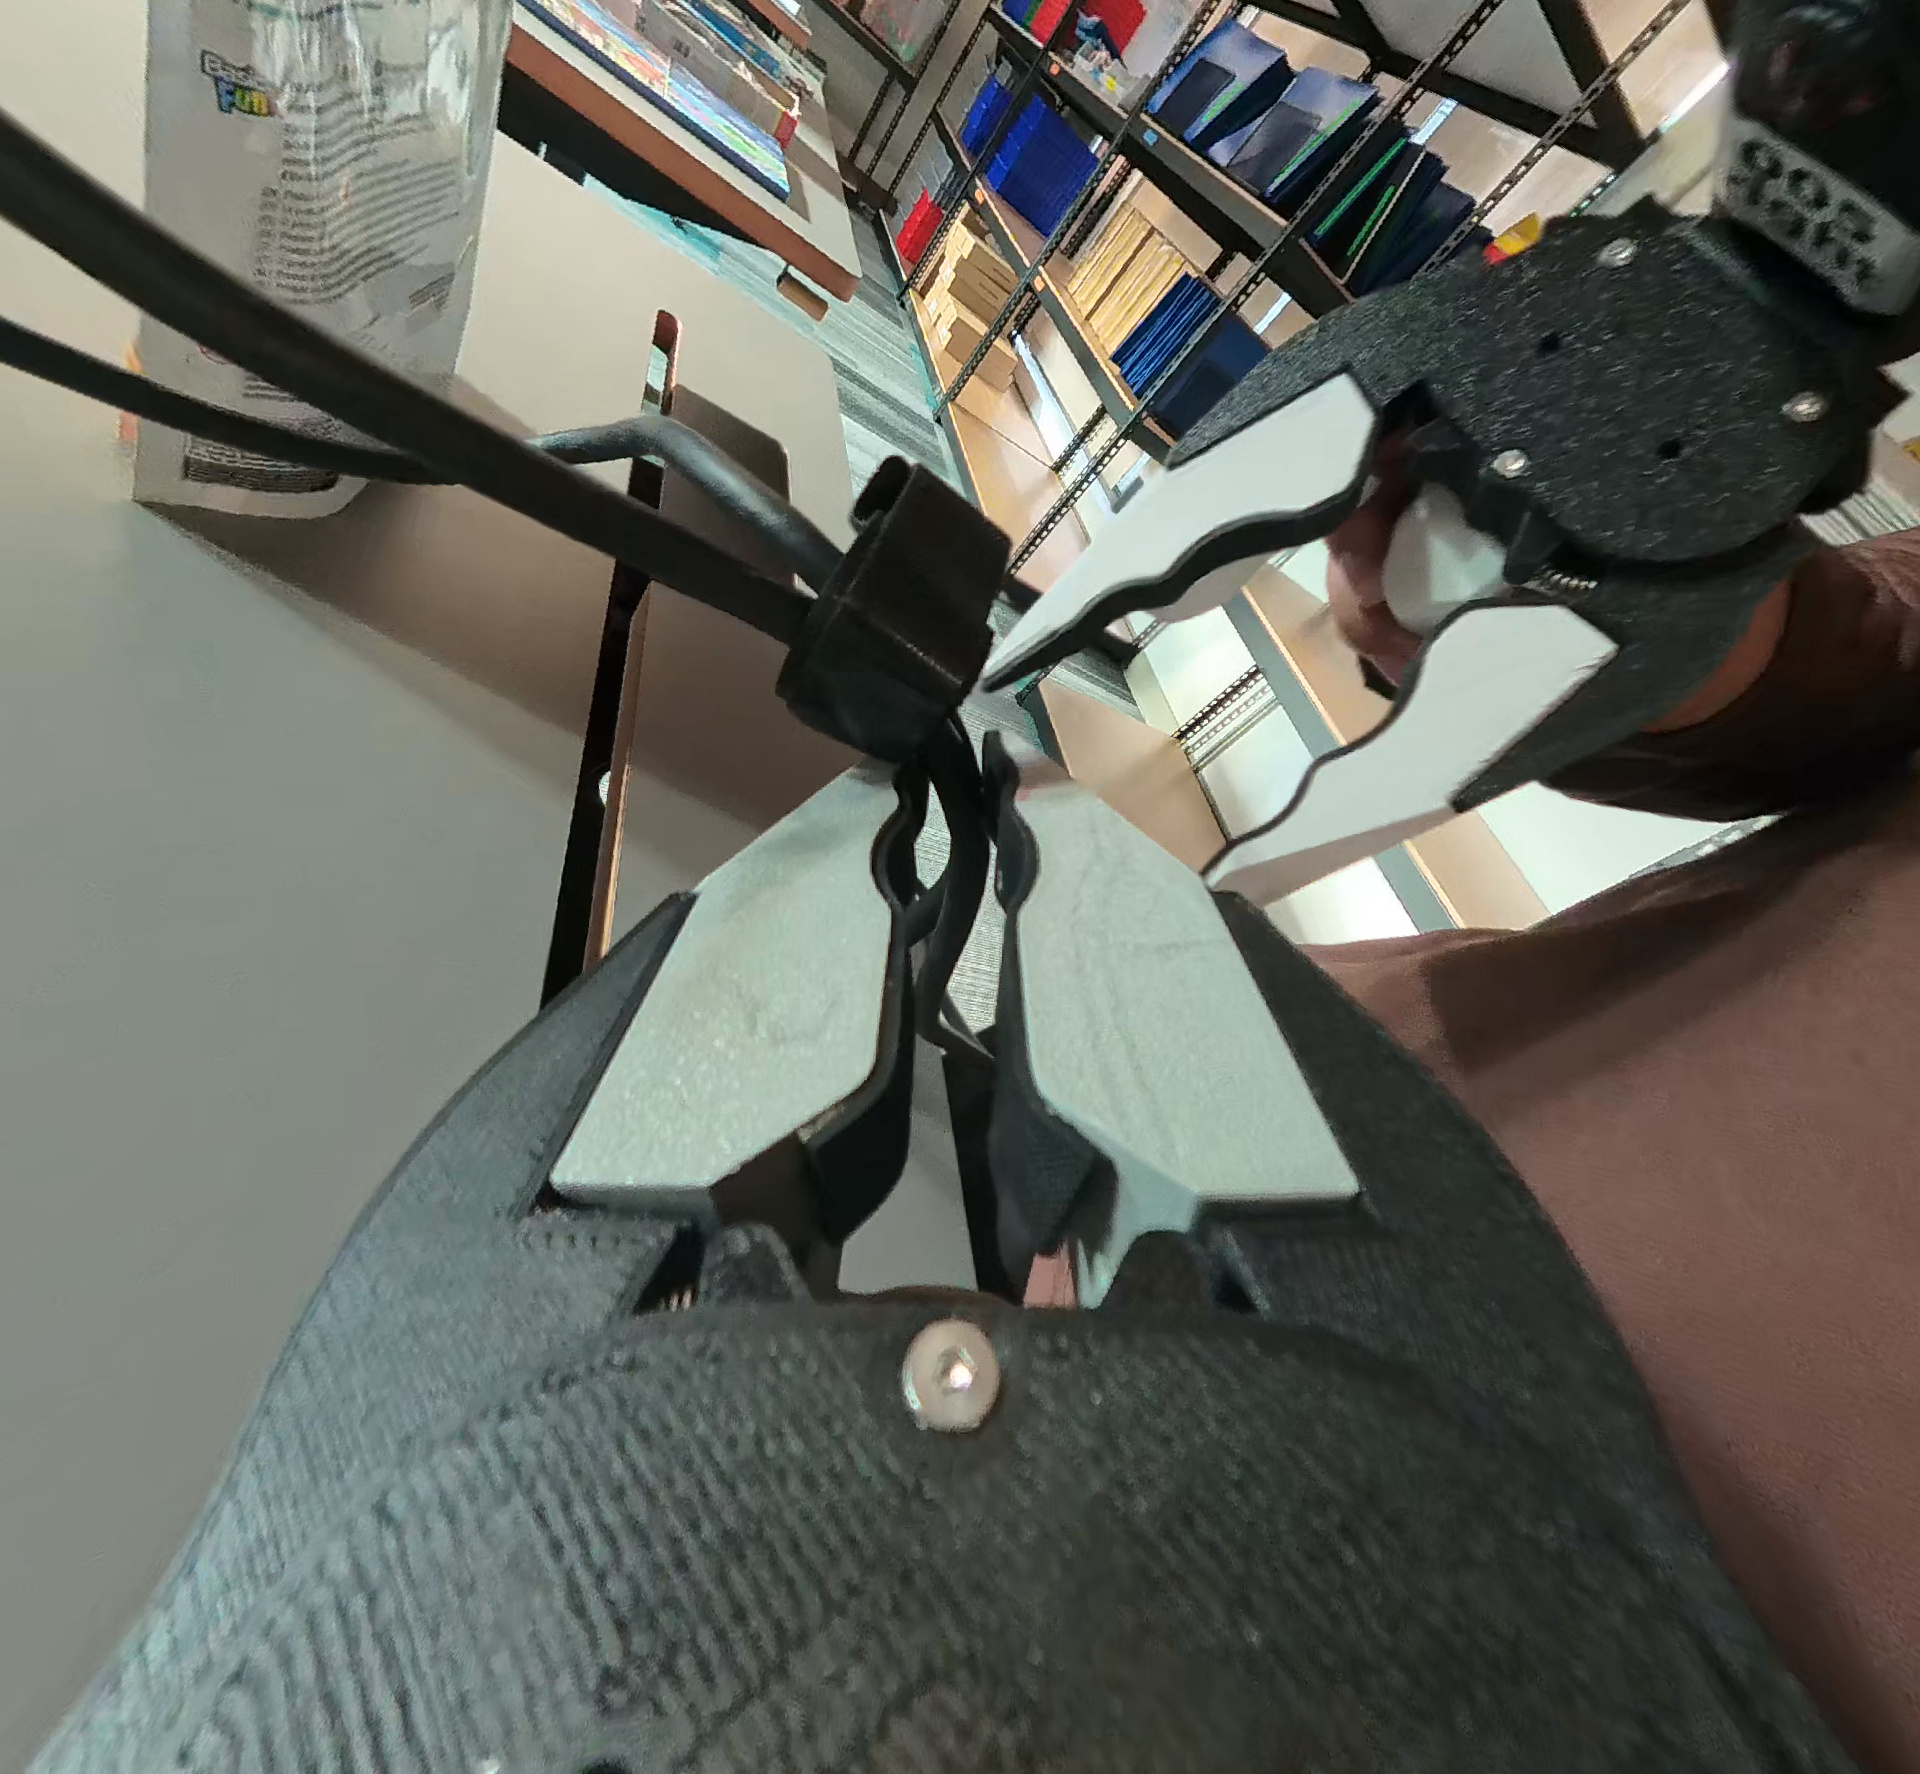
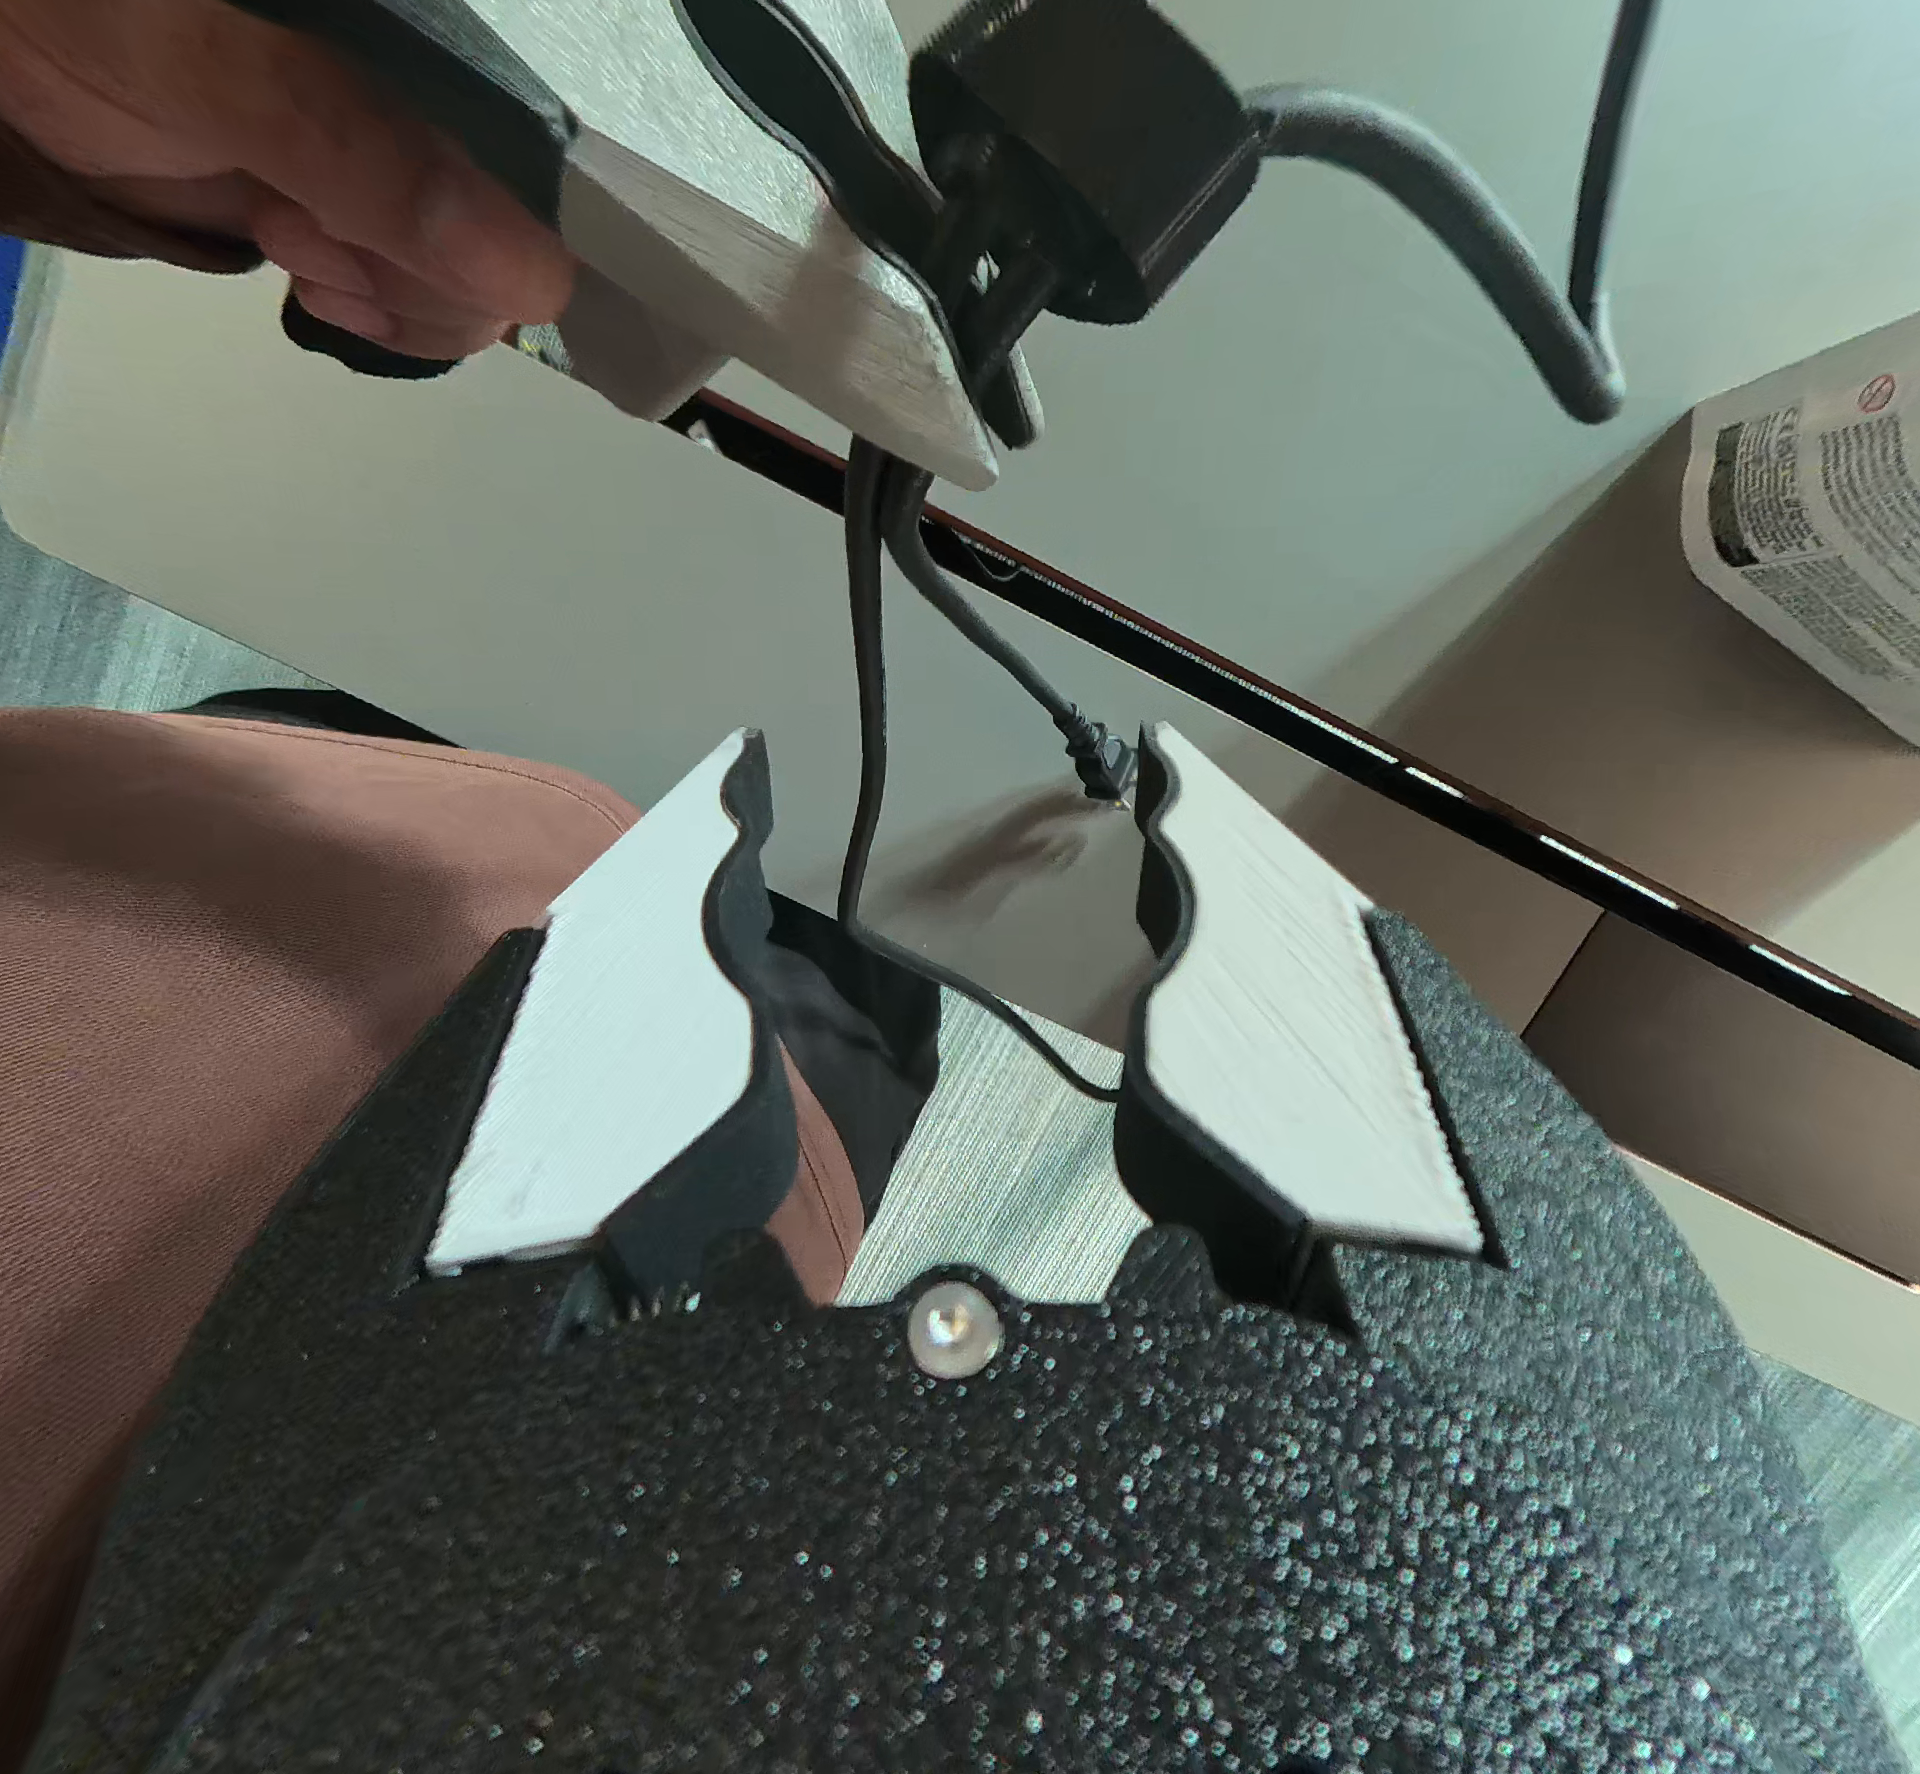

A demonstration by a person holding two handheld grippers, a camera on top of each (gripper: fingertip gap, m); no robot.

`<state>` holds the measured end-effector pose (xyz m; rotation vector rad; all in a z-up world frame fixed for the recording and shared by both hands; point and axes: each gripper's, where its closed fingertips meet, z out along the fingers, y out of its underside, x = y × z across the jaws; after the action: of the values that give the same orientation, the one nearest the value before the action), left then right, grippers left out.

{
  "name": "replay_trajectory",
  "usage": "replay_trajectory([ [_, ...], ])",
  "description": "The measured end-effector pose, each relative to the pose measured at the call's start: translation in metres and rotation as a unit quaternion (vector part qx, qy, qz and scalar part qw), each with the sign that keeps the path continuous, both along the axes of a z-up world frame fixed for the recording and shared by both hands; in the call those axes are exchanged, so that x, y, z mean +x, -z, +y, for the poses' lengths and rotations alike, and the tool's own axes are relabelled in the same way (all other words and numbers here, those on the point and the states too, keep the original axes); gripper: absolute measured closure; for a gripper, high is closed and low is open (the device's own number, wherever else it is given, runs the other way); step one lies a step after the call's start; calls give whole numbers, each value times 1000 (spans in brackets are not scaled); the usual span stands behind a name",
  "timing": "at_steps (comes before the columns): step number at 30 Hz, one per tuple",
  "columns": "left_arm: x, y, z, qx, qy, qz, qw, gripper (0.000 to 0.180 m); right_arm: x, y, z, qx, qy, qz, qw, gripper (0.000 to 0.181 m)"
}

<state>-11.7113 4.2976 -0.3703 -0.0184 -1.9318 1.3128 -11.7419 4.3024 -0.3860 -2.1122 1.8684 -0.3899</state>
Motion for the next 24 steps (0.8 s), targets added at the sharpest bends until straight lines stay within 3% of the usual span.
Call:
replay_trajectory([
  [7,-16,-1,21,0,86,34,996,173,5,-14,10,-25,-55,-21,998,105],
  [13,-35,14,50,11,194,9,981,173,3,-24,3,-51,-90,-18,994,104],
  [24,-34,22,53,20,176,33,984,174,1,-24,8,-46,-95,-16,994,104],
])
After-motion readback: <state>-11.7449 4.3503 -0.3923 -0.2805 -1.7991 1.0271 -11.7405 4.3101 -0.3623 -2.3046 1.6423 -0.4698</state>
